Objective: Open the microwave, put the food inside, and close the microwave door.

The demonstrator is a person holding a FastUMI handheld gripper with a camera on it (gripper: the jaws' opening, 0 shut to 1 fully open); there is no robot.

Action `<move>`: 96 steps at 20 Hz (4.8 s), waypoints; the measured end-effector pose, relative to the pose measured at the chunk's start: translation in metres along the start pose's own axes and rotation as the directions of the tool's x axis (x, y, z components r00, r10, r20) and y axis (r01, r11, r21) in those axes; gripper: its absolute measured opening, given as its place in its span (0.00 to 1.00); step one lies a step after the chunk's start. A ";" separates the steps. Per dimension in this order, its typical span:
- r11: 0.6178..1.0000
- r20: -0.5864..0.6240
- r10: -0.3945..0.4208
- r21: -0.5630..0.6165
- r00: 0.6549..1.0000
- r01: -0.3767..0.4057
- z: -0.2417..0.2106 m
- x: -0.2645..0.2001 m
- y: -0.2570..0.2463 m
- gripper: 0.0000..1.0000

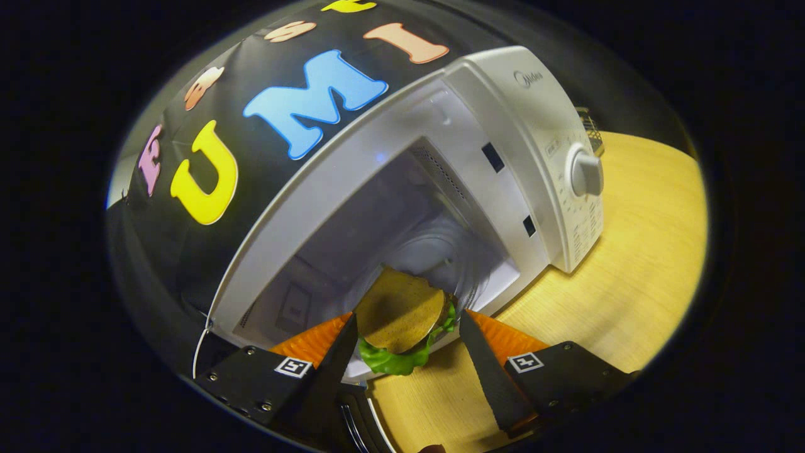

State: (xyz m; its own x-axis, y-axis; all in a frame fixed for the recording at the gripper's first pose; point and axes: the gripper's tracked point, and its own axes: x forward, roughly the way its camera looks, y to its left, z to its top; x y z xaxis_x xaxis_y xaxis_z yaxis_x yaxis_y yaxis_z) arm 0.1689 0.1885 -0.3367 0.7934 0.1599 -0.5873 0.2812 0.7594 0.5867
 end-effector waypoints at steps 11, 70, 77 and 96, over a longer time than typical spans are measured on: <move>0.881 0.102 0.138 -0.467 0.985 -0.075 0.071 -0.170 0.017 0.97; 0.397 -0.567 0.391 -0.607 0.725 -0.689 -0.220 -0.290 0.117 0.00; 0.475 -0.525 0.364 -0.606 0.770 -0.638 -0.188 -0.281 0.085 0.00; 0.635 -0.309 0.219 -0.675 0.926 -0.376 -0.054 -0.191 0.001 0.00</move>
State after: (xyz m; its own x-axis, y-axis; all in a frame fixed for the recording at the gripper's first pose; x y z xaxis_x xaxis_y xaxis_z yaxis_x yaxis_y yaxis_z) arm -0.0116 0.1930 -0.2543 0.6289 0.5091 -0.5877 -0.4838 0.8479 0.2168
